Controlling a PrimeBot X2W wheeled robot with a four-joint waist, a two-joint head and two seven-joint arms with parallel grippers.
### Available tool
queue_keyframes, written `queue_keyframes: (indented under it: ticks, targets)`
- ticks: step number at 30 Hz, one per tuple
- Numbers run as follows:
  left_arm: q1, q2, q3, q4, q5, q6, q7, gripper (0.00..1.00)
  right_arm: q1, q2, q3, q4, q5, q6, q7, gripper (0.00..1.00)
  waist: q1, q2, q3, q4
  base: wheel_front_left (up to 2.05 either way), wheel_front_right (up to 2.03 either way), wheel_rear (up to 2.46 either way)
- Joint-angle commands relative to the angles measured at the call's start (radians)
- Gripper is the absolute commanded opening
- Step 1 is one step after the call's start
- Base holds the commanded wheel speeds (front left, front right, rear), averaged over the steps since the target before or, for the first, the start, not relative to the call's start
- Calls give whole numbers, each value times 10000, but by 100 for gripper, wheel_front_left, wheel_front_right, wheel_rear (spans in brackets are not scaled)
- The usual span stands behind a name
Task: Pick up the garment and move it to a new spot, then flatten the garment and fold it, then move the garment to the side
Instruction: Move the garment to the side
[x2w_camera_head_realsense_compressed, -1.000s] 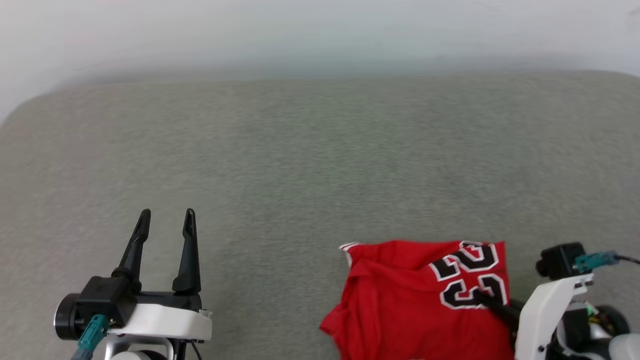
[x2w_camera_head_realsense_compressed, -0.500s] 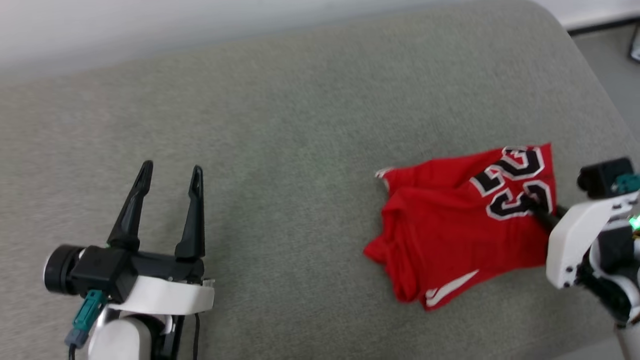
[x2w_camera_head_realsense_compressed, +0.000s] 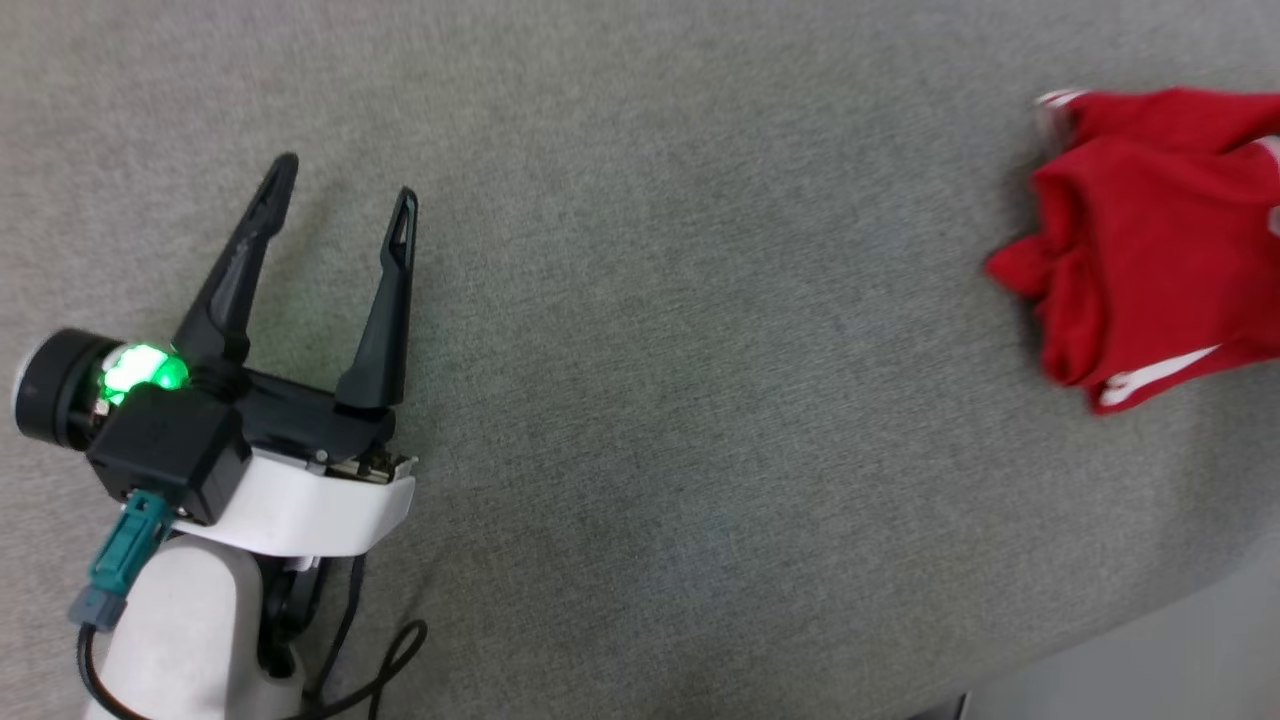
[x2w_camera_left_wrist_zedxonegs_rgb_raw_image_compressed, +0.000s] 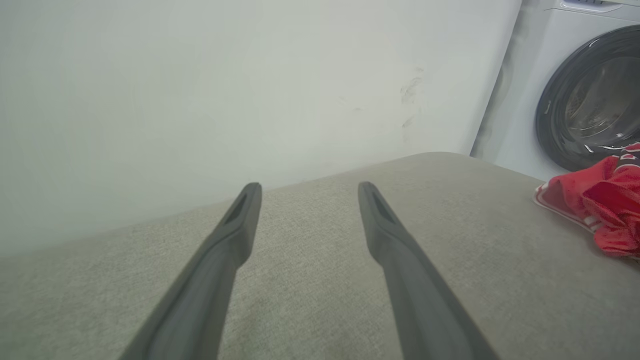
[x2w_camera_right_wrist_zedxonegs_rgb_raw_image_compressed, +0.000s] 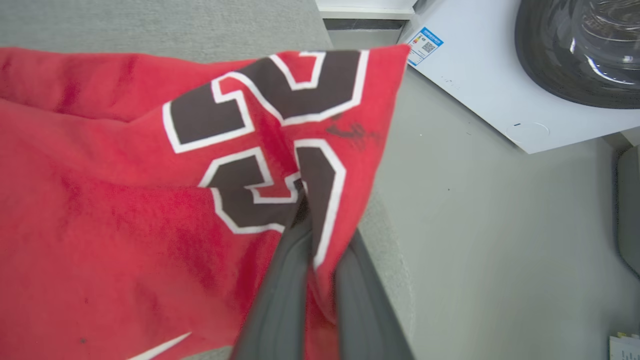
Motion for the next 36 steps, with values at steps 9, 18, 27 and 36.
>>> queue_keyframes:
  ticks: [9, 18, 27, 36]
  targets:
    - [-739, 384, -273, -551, -178, -16, 267, 100, -1375, -207, -1531, 1229, -1342, -15, -1193, 0, -2, 0, 1424, 421, 0, 0, 0]
    - [-894, 484, -297, -565, -294, 45, 199, 100, -1904, 306, -2637, 2804, -2643, -15, -2705, 0, -2, 0, 1833, 814, 0, 0, 0]
    - [-740, 431, -326, -258, -400, 137, -52, 100, -2167, 481, -3389, 3915, -3426, -14, -3810, 100, -2, 0, 1438, 985, 0, 0, 0]
    - [-5, -40, -451, 732, -689, 337, -516, 100, -1621, 260, -3618, 4001, -3529, -17, -5544, 100, -2, 0, -303, 1278, 0, 0, 0]
